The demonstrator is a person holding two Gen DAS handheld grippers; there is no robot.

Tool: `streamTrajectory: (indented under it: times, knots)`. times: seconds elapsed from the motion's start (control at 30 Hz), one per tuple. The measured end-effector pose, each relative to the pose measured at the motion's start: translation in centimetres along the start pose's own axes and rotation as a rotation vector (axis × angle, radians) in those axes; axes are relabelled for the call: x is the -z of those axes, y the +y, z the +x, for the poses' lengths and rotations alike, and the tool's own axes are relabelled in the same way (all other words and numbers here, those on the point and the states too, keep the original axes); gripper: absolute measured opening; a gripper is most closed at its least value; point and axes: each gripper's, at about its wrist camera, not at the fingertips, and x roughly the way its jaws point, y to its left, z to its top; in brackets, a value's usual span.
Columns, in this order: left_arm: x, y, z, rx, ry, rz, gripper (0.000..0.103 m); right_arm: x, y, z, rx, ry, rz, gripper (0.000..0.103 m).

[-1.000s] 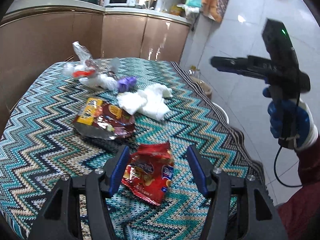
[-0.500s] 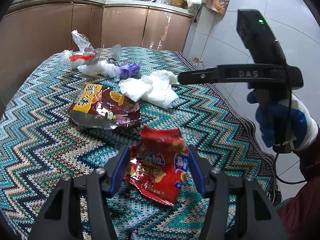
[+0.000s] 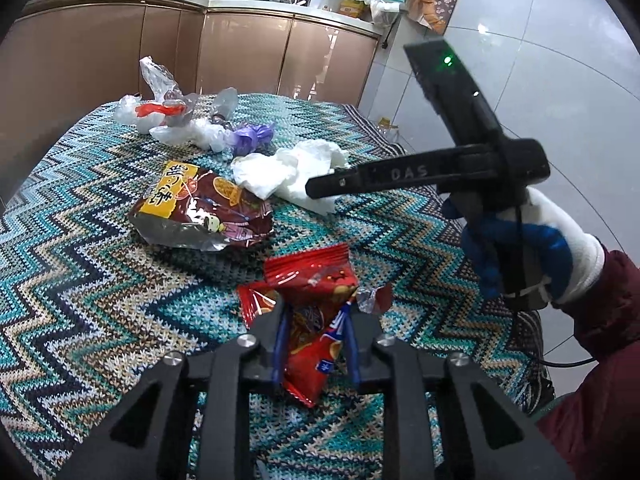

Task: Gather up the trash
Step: 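Grasp the red snack wrapper with the left tool while the right tool grasps a white tissue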

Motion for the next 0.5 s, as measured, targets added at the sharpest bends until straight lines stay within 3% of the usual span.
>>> streamTrajectory:
  times: [0.17, 0.5]
  knots:
    - [-0.3, -0.1, -1.0, -0.011, -0.021, -0.021, 0.020, 0.2, 0.0, 0.1, -0.025, 0.000, -0.004, 0.009]
    - [-0.9, -0.5, -3.0, -0.038, -0.072, -0.051, 0.020, 1.4, 1.4, -3.8, -0.047, -0.070, -0.056, 0.004]
